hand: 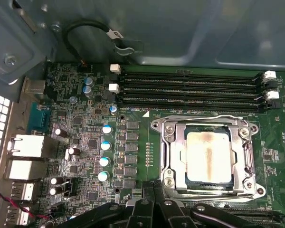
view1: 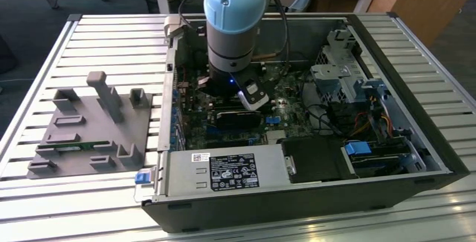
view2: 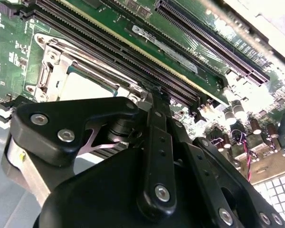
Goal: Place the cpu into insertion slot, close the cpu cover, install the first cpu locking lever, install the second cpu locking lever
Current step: 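Install the second cpu locking lever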
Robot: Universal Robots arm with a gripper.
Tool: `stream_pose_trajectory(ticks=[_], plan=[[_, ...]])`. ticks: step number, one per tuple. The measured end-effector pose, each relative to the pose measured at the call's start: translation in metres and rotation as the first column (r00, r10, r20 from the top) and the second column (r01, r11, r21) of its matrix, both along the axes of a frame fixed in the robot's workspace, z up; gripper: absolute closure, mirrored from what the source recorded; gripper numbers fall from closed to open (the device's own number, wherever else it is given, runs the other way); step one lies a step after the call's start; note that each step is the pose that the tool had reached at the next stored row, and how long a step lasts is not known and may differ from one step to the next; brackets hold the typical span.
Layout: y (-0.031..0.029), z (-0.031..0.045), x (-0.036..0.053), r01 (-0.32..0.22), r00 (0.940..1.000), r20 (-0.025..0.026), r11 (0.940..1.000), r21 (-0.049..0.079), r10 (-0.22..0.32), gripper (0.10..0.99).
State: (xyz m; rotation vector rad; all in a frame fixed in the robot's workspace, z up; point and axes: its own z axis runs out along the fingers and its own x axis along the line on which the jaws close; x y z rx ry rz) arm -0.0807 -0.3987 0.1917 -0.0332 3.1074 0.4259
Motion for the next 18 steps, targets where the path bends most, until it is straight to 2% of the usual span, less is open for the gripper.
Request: stream_pose_trajectory(ticks=[13, 18], plan=[[0.0000, 0.0124, 0.0000, 0.000, 1.0000, -0.0001, 1.0000, 0.000, 0.000, 0.969], [0.0000, 0.0129, 0.0000, 0.000, 1.0000, -0.0001, 1.0000, 0.000, 0.000, 0.969]])
